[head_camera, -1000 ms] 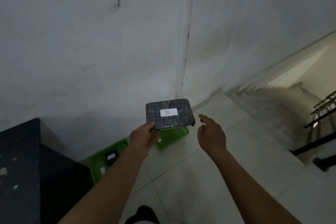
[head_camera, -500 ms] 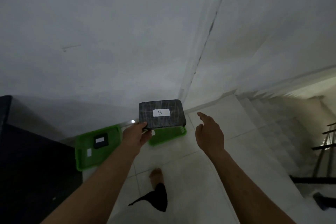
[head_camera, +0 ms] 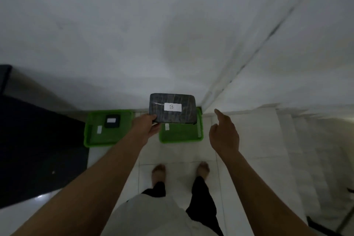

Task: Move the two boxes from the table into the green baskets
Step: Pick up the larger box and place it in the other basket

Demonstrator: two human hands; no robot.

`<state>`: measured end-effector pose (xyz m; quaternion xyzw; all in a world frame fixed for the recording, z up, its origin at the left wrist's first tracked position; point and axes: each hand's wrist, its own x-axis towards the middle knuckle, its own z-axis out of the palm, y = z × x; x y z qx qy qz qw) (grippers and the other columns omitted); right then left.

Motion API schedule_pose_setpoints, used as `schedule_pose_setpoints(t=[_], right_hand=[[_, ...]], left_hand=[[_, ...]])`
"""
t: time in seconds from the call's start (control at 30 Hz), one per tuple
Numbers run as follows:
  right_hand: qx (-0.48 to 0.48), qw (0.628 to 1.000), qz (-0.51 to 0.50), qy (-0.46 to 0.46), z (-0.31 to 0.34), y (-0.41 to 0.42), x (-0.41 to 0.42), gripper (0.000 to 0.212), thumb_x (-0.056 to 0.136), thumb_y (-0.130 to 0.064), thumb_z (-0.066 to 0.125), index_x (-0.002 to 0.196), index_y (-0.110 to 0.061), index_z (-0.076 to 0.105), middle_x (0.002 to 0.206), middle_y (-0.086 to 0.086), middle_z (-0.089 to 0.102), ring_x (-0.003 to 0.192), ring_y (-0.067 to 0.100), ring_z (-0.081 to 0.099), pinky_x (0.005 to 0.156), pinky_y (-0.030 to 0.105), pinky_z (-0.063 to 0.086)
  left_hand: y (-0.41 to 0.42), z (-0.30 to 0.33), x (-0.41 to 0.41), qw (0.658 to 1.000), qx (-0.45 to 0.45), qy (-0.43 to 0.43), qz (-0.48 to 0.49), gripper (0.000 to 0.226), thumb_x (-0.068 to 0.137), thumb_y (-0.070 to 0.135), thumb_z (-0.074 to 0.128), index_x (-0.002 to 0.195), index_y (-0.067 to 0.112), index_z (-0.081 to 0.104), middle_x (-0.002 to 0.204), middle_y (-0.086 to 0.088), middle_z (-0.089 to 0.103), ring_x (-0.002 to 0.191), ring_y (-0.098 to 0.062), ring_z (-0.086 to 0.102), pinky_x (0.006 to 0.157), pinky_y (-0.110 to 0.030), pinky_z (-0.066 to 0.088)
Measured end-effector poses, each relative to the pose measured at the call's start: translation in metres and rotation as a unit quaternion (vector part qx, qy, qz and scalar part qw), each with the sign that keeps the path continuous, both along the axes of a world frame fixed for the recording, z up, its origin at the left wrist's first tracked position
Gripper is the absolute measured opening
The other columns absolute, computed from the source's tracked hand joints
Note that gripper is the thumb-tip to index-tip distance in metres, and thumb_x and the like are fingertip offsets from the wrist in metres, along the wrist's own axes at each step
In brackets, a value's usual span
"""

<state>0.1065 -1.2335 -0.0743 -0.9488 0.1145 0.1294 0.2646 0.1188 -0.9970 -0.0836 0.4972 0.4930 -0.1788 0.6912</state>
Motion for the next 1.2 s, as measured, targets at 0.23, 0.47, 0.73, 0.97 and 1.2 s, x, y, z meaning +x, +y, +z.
schedule_pose_setpoints(t=[0.23, 0.47, 0.73, 0.97, 1.2], right_hand=[[0.004, 0.993, 0.102, 0.059, -0.041, -0.015, 0.059, 0.062, 0.092, -0.014, 0.041, 0.151, -0.029, 0.031, 0.152, 0.001, 0.040, 0.132, 0.027, 0.045, 0.102, 0.042, 0.043], [-0.002, 0.991, 0.119, 0.067, -0.131, -0.021, 0.091, 0.062, 0.094, -0.015, 0.041, 0.153, -0.027, 0.028, 0.151, 0.004, 0.039, 0.132, 0.029, 0.043, 0.102, 0.042, 0.040], [-0.029, 0.988, 0.100, 0.112, -0.292, -0.038, 0.085, 0.062, 0.094, -0.014, 0.043, 0.153, -0.024, 0.028, 0.149, 0.008, 0.041, 0.129, 0.031, 0.045, 0.098, 0.042, 0.043], [-0.030, 0.988, 0.084, 0.128, -0.429, -0.035, 0.074, 0.064, 0.091, -0.009, 0.045, 0.151, -0.024, 0.030, 0.145, 0.007, 0.043, 0.124, 0.030, 0.047, 0.092, 0.041, 0.044], [-0.060, 0.987, 0.104, 0.105, -0.537, -0.030, 0.094, 0.068, 0.088, -0.012, 0.048, 0.152, -0.023, 0.027, 0.152, 0.008, 0.034, 0.129, 0.035, 0.040, 0.092, 0.047, 0.046]], left_hand=[[-0.019, -0.044, 0.007, 0.995, 0.003, 0.045, 0.087, 0.031, 0.095, 0.008, 0.057, 0.125, 0.001, 0.058, 0.093, -0.010, 0.066, 0.084, -0.023, 0.065, 0.070, -0.035, 0.056], [-0.046, -0.134, 0.033, 0.992, -0.010, 0.061, 0.110, 0.021, 0.096, 0.008, 0.054, 0.117, 0.006, 0.059, 0.090, -0.009, 0.065, 0.083, -0.023, 0.065, 0.073, -0.038, 0.054], [-0.052, -0.290, 0.029, 0.989, -0.002, 0.126, 0.076, 0.005, 0.095, 0.011, 0.058, 0.095, 0.009, 0.063, 0.092, -0.010, 0.065, 0.084, -0.021, 0.064, 0.064, -0.037, 0.054], [-0.045, -0.428, 0.033, 0.989, -0.034, 0.125, 0.073, 0.002, 0.093, 0.008, 0.059, 0.093, 0.008, 0.060, 0.097, -0.012, 0.064, 0.096, -0.025, 0.062, 0.068, -0.037, 0.054], [-0.052, -0.530, 0.062, 0.991, -0.019, 0.103, 0.081, 0.017, 0.089, 0.002, 0.064, 0.105, -0.003, 0.061, 0.101, -0.016, 0.063, 0.085, -0.023, 0.062, 0.070, -0.030, 0.060]])
